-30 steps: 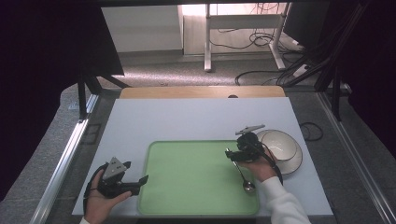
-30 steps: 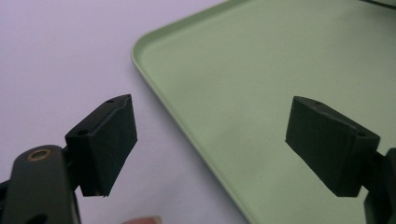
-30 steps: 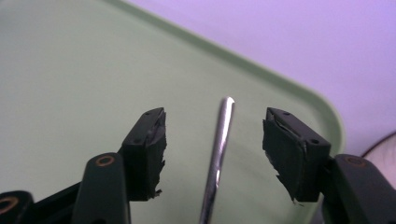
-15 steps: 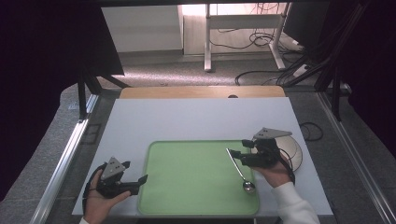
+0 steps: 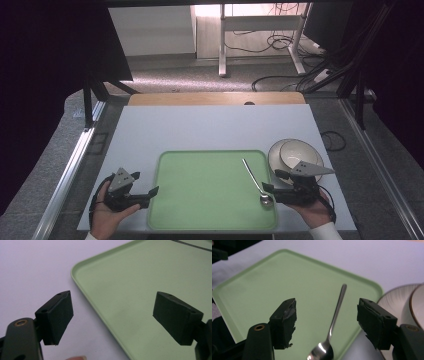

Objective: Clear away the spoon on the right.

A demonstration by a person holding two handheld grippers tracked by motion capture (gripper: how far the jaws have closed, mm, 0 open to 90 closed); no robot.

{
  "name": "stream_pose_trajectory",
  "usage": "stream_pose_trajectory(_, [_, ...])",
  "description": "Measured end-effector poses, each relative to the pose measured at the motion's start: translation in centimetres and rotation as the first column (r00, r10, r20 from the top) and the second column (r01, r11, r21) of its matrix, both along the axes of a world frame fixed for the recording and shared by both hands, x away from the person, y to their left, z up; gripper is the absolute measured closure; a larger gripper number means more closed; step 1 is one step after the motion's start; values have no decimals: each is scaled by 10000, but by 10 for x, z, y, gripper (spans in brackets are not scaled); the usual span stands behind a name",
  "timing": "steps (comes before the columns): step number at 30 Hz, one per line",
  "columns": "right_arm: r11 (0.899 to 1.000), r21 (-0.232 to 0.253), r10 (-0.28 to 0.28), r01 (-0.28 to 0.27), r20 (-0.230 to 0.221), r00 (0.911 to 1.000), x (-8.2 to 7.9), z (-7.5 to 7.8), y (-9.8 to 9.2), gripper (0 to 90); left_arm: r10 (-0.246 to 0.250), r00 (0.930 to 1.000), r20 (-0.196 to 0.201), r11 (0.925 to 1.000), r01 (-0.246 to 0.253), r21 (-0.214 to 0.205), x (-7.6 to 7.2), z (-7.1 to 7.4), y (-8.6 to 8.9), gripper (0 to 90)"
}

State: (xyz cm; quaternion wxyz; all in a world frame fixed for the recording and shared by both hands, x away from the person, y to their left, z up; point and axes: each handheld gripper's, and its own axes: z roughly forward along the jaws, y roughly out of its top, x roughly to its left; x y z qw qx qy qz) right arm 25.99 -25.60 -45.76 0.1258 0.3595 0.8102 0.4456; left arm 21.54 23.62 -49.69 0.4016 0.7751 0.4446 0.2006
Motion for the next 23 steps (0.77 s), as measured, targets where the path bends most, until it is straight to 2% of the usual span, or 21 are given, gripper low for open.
stream_pose_trajectory(3, [9999, -140, -54, 52, -100, 9999, -1, -5, -4, 320, -4, 10000, -7, 10000, 4, 10, 0, 0, 0, 161])
stream_pose_trajectory(12, [9996, -270, 17, -16, 47, 10000, -3, -4, 0, 319, 4, 10000, 25, 10000, -4, 22, 1, 0, 0, 161])
stream_pose_trajectory(23, [9998, -200, -41, 44, 143, 9999, -3, -3, 0, 319, 10, 10000, 65, 10000, -10, 20, 2, 0, 0, 161])
